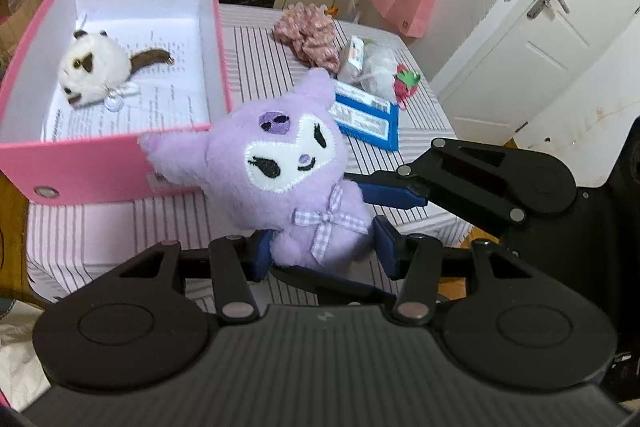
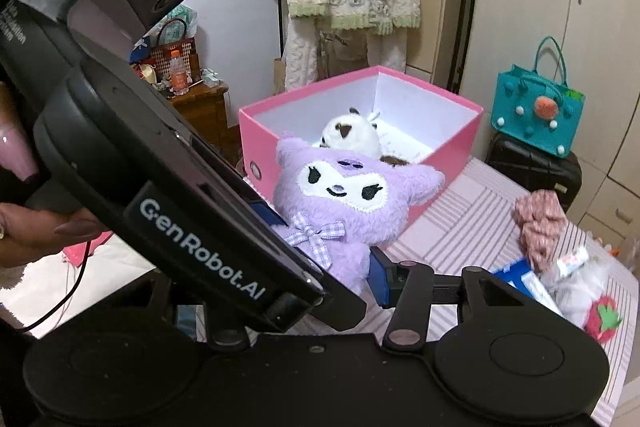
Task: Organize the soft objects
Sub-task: 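Lift the lavender plush with the left gripper and carry it over the box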
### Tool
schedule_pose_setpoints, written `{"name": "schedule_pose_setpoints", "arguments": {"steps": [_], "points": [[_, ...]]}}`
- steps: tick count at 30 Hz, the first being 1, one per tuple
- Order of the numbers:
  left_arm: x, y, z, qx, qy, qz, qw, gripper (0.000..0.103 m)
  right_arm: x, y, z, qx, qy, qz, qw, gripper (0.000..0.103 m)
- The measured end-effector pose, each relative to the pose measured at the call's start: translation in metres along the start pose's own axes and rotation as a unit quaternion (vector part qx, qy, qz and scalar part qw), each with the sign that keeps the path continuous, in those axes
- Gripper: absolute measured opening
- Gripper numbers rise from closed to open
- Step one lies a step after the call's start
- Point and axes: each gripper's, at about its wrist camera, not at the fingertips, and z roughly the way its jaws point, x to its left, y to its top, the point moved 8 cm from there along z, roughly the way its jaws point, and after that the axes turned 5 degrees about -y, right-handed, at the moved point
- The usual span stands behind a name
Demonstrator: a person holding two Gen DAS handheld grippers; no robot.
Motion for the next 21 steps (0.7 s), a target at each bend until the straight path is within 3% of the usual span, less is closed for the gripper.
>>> {"name": "schedule_pose_setpoints", "arguments": {"steps": [9, 21], "points": [[0.033, 0.043, -0.019, -0.054, -0.023, -0.009, 0.9982, 0.049, -0.012, 0.041, 0.020, -0.020, 0.000, -0.009, 1.000, 0.056], [0.088, 0.106, -0.005, -0.094, -0.023, -0.035, 0.9947, 0.049, -0.047, 0.087, 0.082, -0.020, 0.013, 0.014, 1.000, 0.056]]}}
